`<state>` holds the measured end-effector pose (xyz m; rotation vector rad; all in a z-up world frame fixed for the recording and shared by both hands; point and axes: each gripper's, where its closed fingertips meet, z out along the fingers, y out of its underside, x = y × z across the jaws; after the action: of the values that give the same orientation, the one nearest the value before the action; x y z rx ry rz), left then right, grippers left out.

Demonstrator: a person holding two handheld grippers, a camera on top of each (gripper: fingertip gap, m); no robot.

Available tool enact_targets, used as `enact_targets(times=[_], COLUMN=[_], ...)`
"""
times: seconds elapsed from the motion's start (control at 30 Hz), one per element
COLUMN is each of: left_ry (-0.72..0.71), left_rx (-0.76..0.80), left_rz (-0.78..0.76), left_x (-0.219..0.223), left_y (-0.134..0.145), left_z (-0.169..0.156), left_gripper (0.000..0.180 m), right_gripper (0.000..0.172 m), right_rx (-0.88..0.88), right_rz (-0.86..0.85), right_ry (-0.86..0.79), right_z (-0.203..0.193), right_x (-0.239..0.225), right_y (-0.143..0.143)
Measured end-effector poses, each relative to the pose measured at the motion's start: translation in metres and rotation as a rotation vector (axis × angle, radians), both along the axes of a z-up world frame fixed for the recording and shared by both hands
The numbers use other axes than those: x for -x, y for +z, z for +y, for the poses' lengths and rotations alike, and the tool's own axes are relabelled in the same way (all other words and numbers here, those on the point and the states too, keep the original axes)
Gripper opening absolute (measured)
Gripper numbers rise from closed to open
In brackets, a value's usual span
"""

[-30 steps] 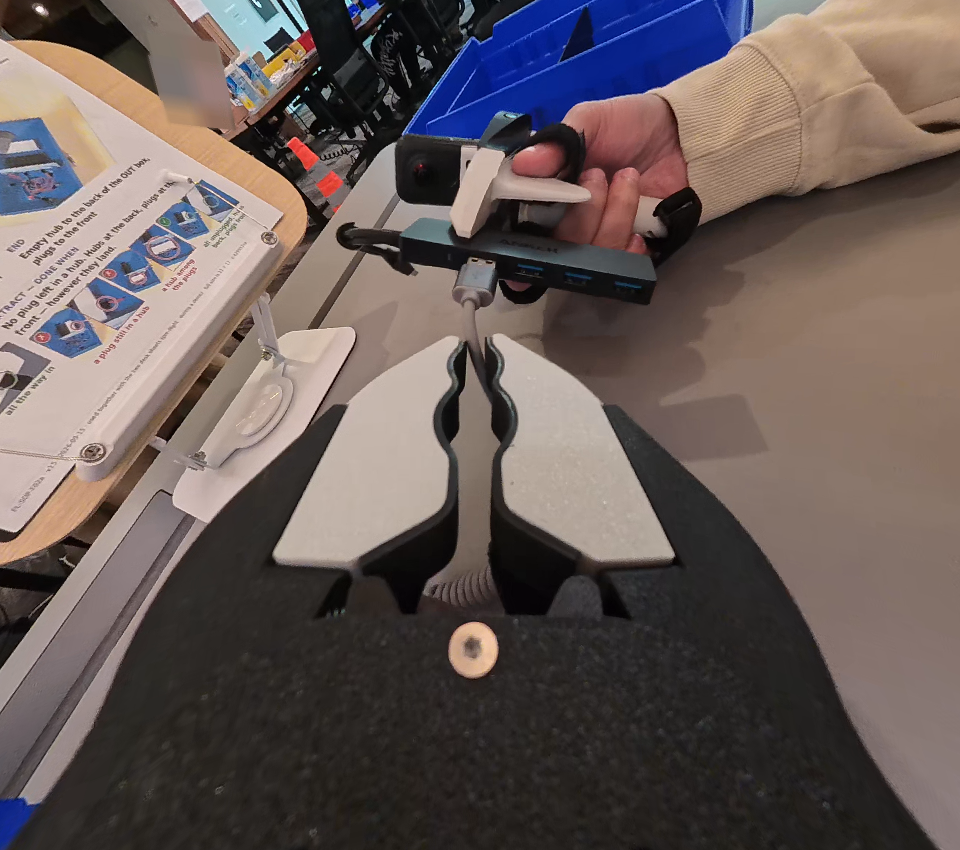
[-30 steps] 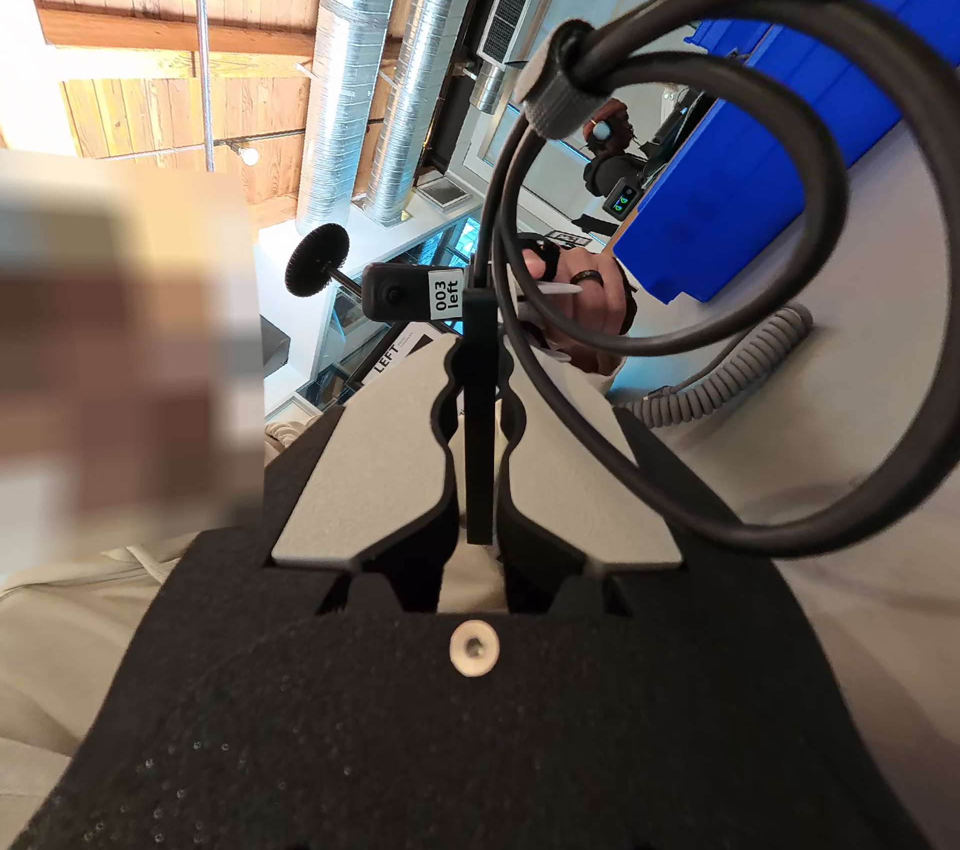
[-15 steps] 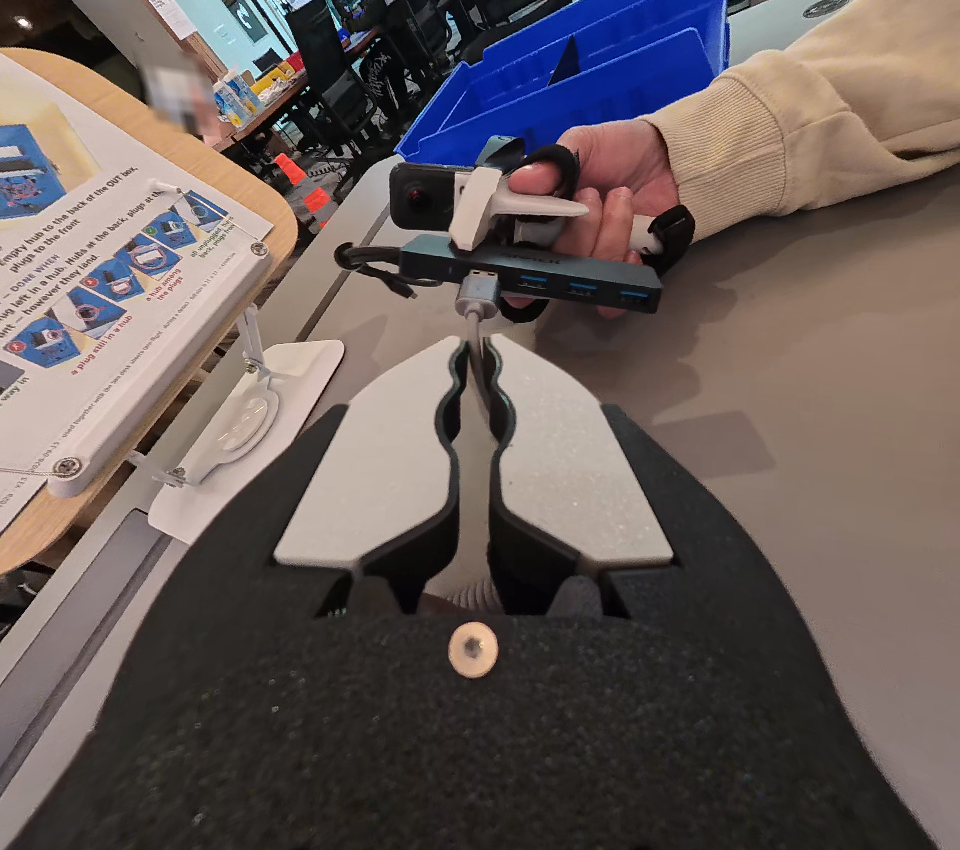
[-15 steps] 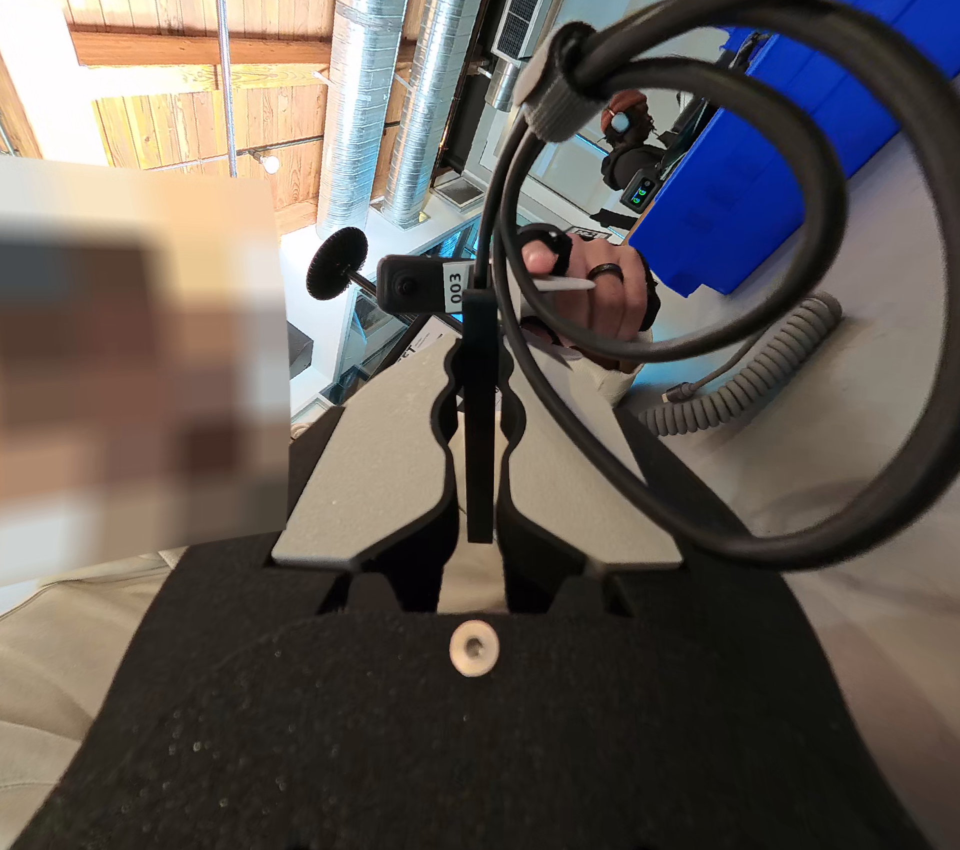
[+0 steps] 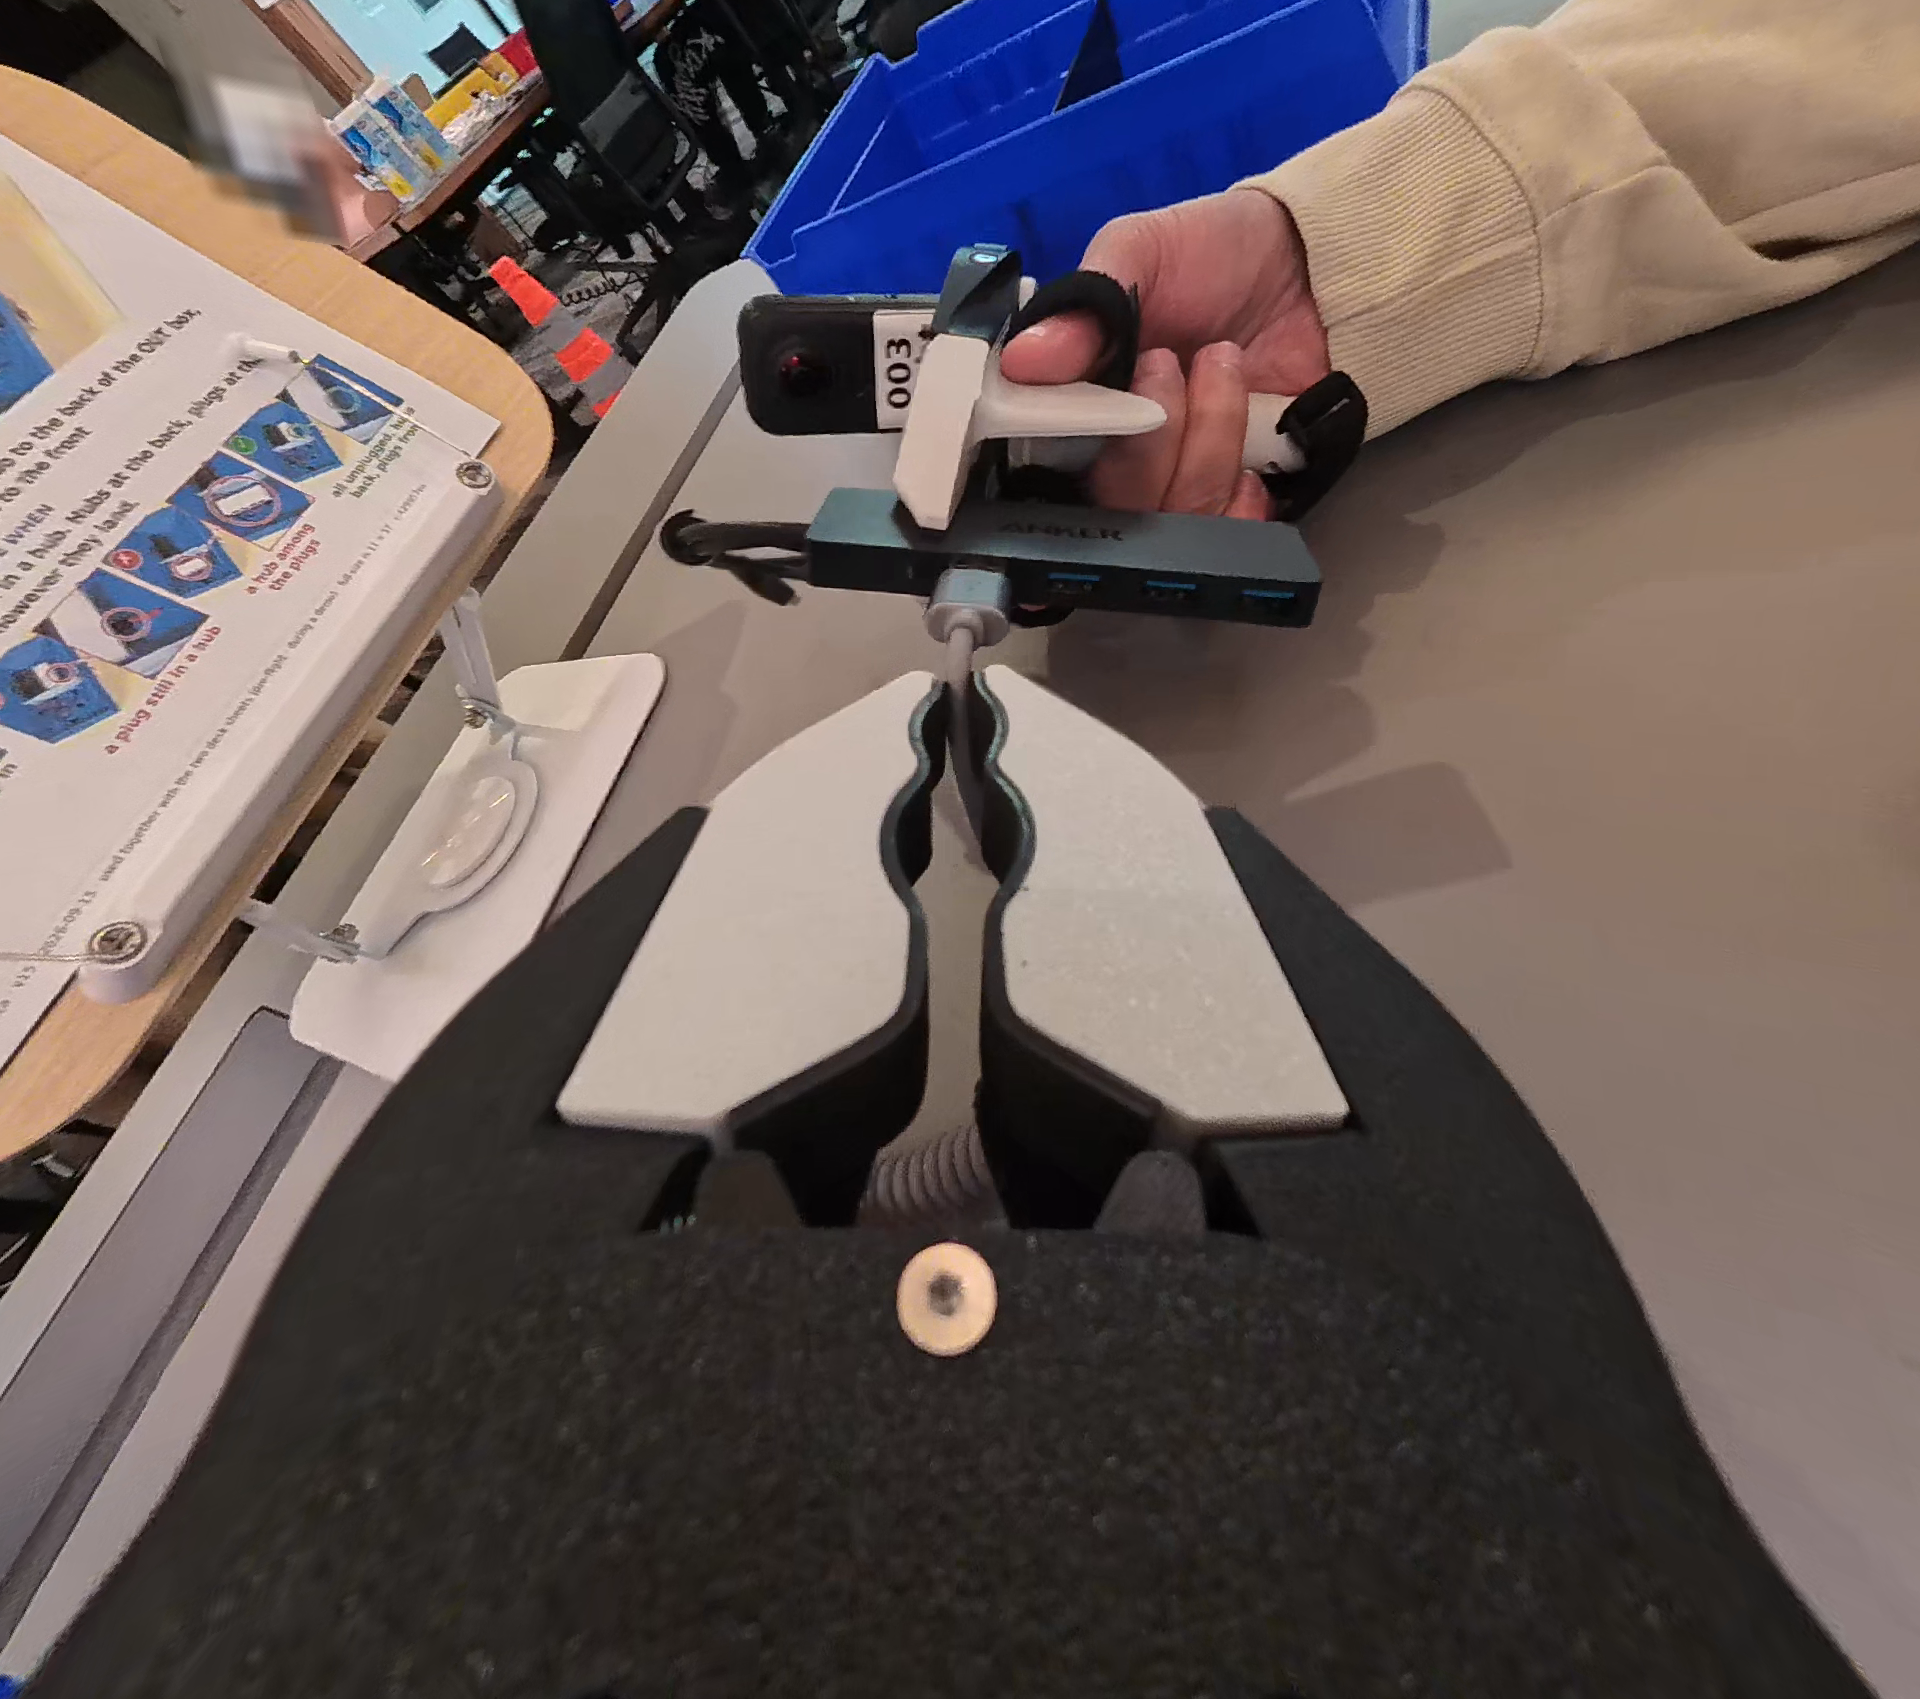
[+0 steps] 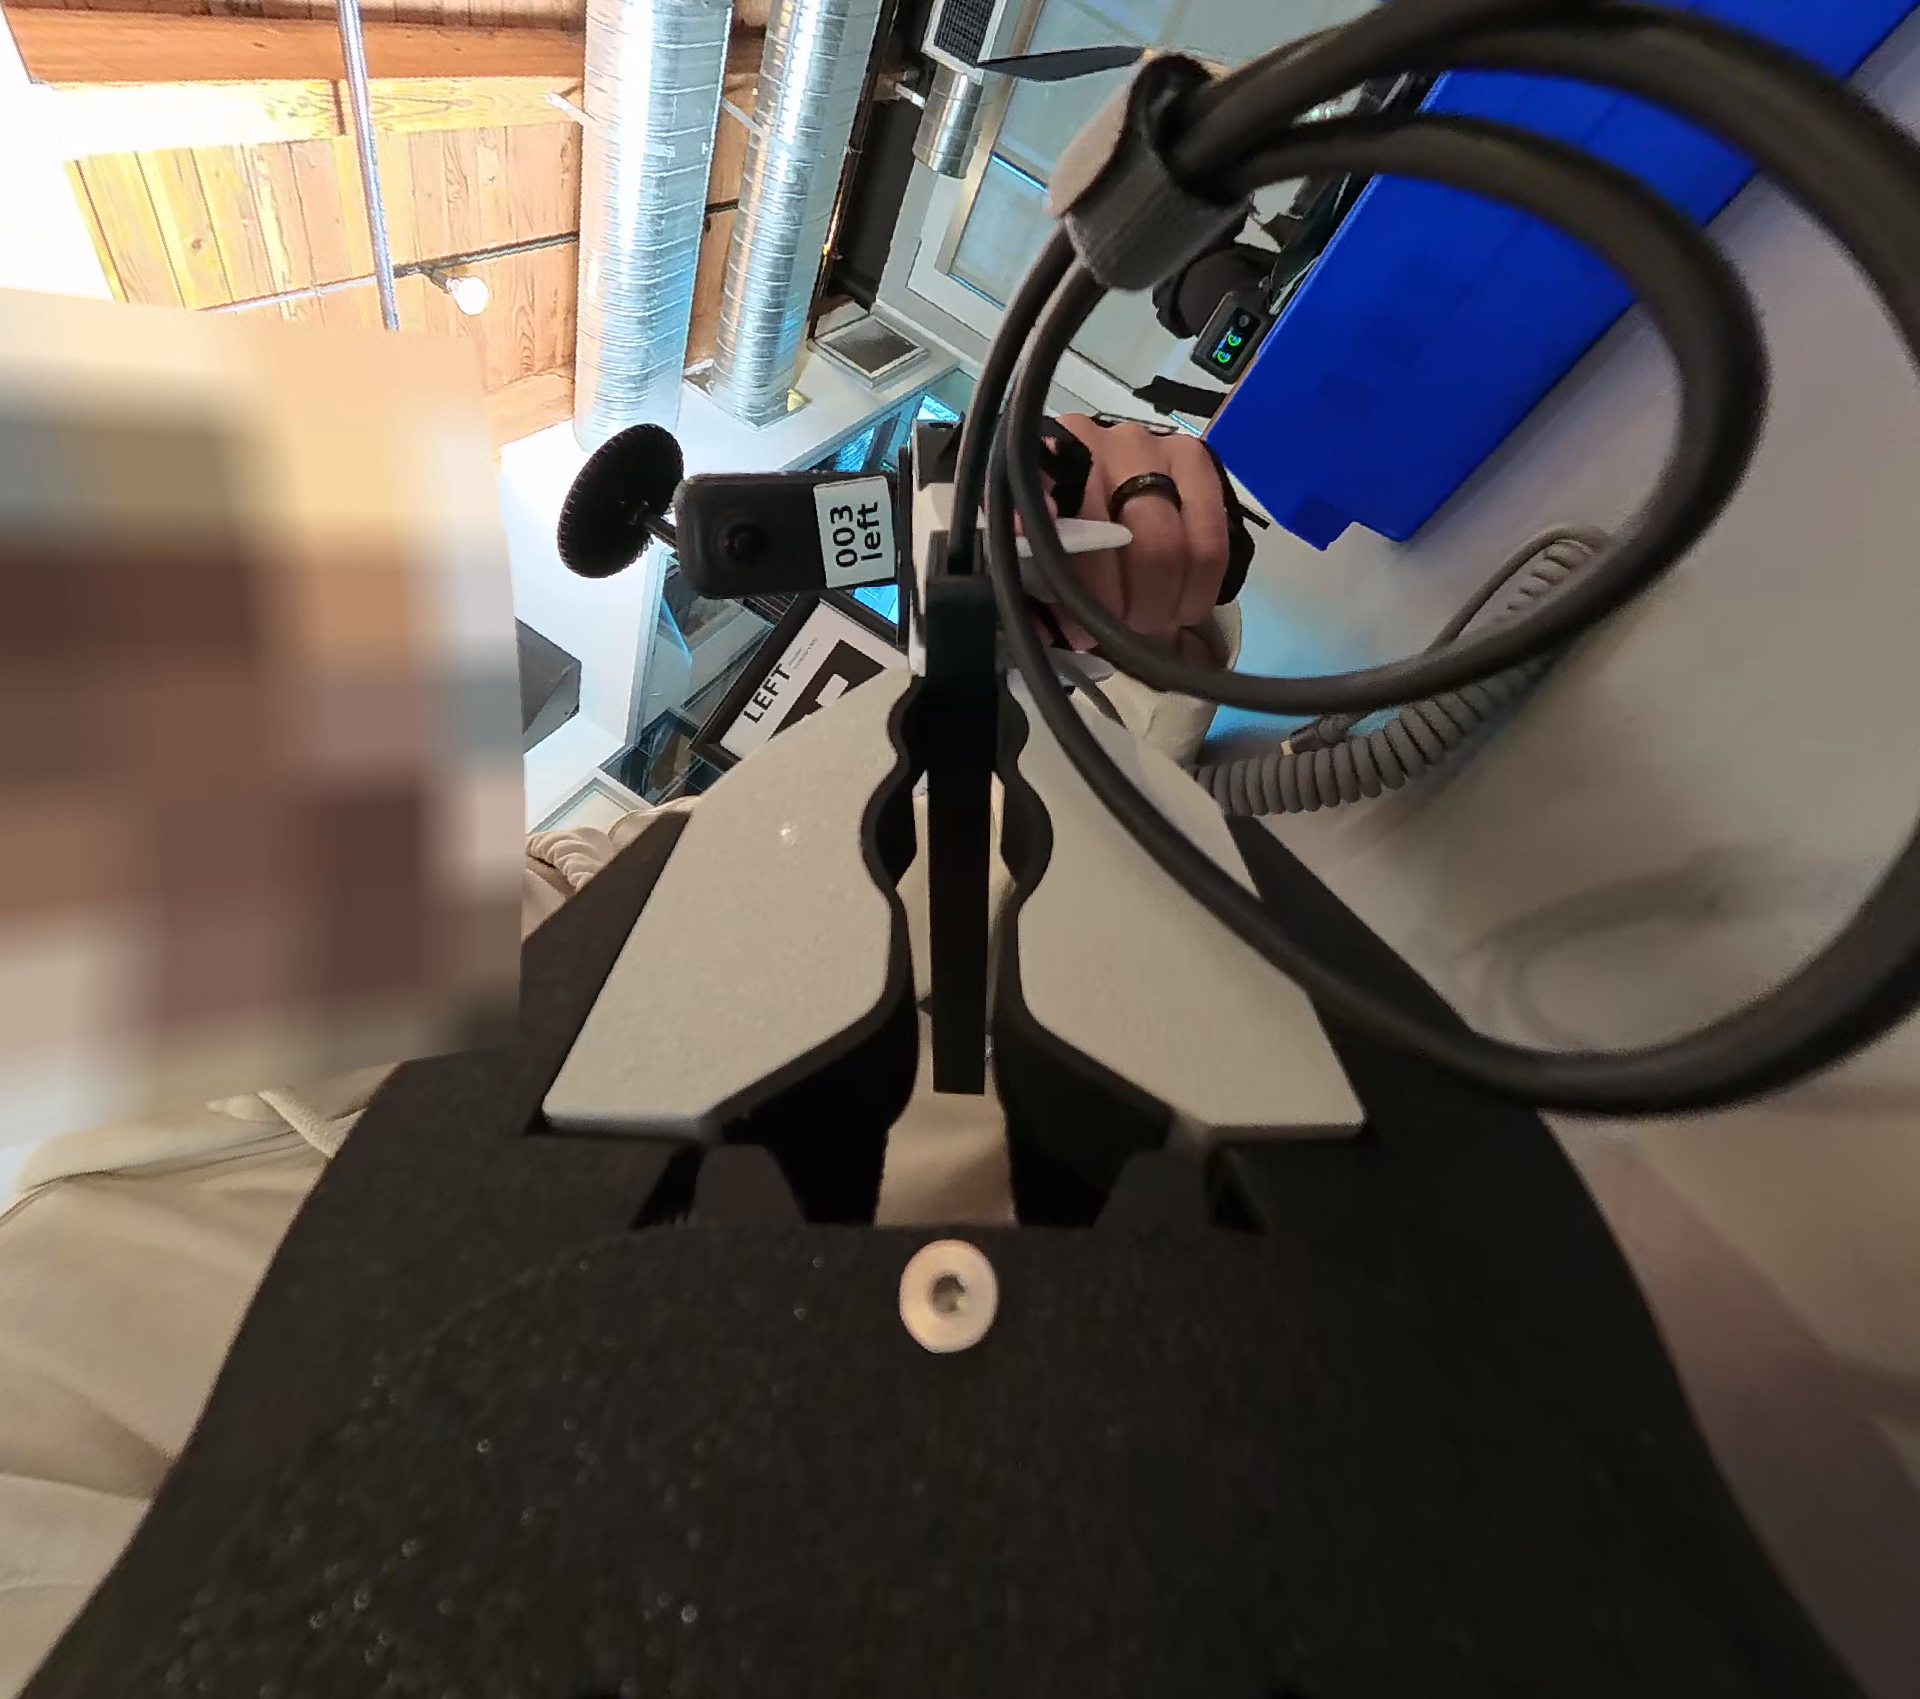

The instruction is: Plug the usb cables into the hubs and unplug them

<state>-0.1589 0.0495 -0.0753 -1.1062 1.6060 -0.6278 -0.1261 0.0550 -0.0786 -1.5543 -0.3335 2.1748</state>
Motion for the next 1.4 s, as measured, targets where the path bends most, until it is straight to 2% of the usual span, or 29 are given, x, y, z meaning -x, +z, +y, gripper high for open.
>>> enact_targets(times=[0.33, 0.47, 0.57, 1.0, 1.23, 1.4], left_ry=[0.058, 0.074, 0.07, 0.071, 0.112, 0.089], left_rx=[-0.014, -0.021, -0.011, -0.013, -0.07, -0.017], left_rz=[-0.011, -0.006, -0.008, 0.0, 0.017, 0.008], left_x=[0.001, 0.002, 0.002, 0.0, 0.0, 0.0], left_y=[0.001, -0.001, 0.0, -0.002, -0.008, -0.007], left_z=[0.011, 0.014, 0.013, 0.012, 0.017, 0.015], left_gripper=[0.003, 0.003, 0.003, 0.003, 0.003, 0.003], right_gripper=[0.011, 0.019, 0.011, 0.01, 0.011, 0.011], right_rx=[0.004, -0.003, -0.025, -0.01, -0.022, -0.026], right_rz=[0.021, 0.017, -0.009, -0.038, -0.028, -0.083], right_ry=[-0.008, 0.002, 0.005, -0.028, -0.063, -0.11], right_z=[0.001, -0.001, -0.002, 0.002, 0.004, 0.009], right_x=[0.001, 0.003, 0.003, 0.005, 0.006, 0.005], right_y=[0.005, 0.005, 0.002, -0.004, 0.002, -0.002])
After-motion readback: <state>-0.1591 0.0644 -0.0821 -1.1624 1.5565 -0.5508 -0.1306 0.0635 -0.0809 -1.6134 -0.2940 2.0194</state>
